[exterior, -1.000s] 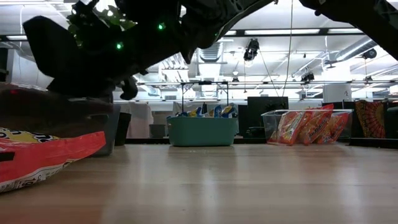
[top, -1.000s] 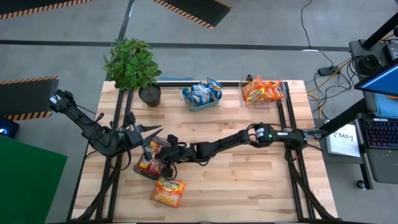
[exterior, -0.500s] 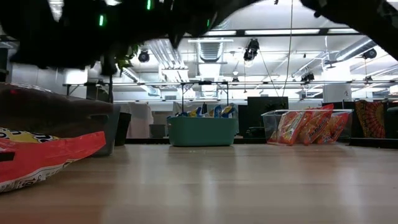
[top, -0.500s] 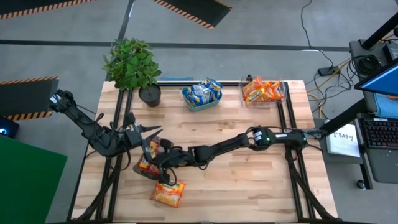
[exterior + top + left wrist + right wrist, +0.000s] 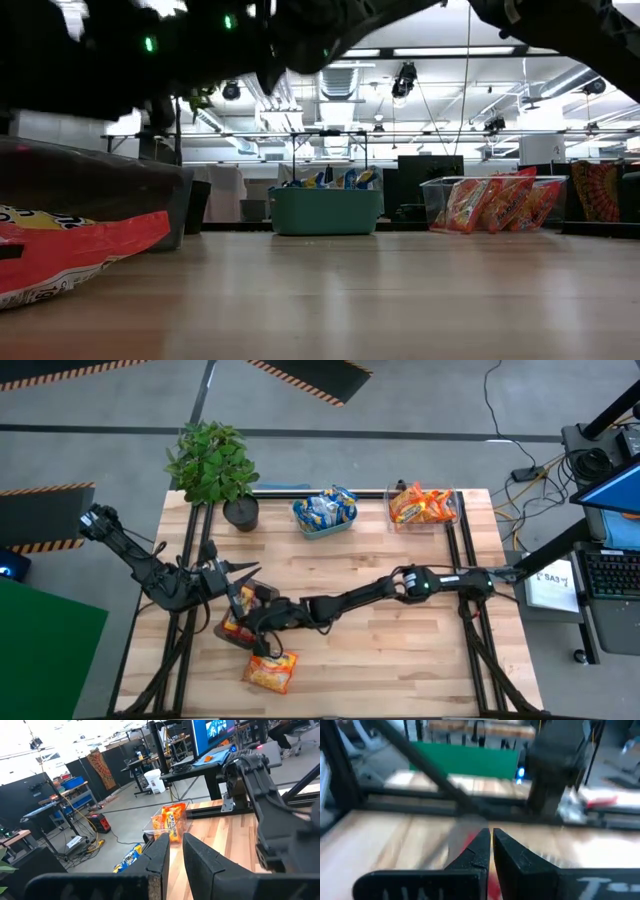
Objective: Sort Maruchan noodles
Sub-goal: Put the red noodle pack into the black bin
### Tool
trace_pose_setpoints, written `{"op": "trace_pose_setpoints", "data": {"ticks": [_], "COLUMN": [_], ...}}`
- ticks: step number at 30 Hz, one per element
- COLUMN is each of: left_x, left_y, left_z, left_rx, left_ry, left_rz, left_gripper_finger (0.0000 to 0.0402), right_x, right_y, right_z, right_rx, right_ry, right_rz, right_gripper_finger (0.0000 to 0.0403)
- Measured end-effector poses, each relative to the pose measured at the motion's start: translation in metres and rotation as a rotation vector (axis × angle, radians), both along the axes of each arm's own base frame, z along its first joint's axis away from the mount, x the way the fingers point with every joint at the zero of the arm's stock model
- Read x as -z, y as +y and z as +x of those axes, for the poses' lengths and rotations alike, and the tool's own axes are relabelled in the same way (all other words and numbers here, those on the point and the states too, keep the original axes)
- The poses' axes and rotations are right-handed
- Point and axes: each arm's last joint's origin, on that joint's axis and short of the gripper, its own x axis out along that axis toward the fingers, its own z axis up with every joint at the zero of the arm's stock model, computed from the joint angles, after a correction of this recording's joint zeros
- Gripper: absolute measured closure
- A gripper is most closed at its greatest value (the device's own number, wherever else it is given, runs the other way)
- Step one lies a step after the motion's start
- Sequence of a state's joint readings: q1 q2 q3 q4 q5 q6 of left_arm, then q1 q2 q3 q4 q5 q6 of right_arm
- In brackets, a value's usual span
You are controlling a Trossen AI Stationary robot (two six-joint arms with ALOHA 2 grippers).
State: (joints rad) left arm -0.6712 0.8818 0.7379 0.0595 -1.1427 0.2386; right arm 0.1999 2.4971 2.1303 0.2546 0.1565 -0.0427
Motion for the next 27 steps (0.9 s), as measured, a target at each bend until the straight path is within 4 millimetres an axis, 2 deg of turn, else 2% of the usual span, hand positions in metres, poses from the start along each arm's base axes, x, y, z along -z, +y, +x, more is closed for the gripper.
{"op": "trace_pose_setpoints", "data": {"ticks": [2,4,9,13,22,27], "left_x": [0.000,0.000,0.000,0.000,0.000,0.000], "left_y": [0.000,0.000,0.000,0.000,0.000,0.000], "left_z": [0.000,0.000,0.000,0.000,0.000,0.000], "left_rx": [0.000,0.000,0.000,0.000,0.000,0.000], "left_ry": [0.000,0.000,0.002,0.000,0.000,0.003], "left_rz": [0.000,0.000,0.003,0.002,0.003,0.008], "left_gripper_finger": [0.0364,0.0364,0.0364,0.0364,0.0364,0.0364], "right_x": [-0.011,-0.010,0.021,0.025,0.010,0.022], "right_y": [-0.004,-0.010,-0.029,-0.040,-0.046,-0.048], "right_z": [0.002,0.003,0.005,0.004,0.005,0.006], "right_rx": [0.005,0.017,0.070,0.101,0.103,0.103], "right_ry": [-0.029,-0.028,0.068,0.123,0.079,0.108], "right_rz": [-0.004,-0.011,0.072,0.117,0.089,0.117], "right_gripper_finger": [0.0390,0.0390,0.0390,0.0390,0.0390,0.0390]}}
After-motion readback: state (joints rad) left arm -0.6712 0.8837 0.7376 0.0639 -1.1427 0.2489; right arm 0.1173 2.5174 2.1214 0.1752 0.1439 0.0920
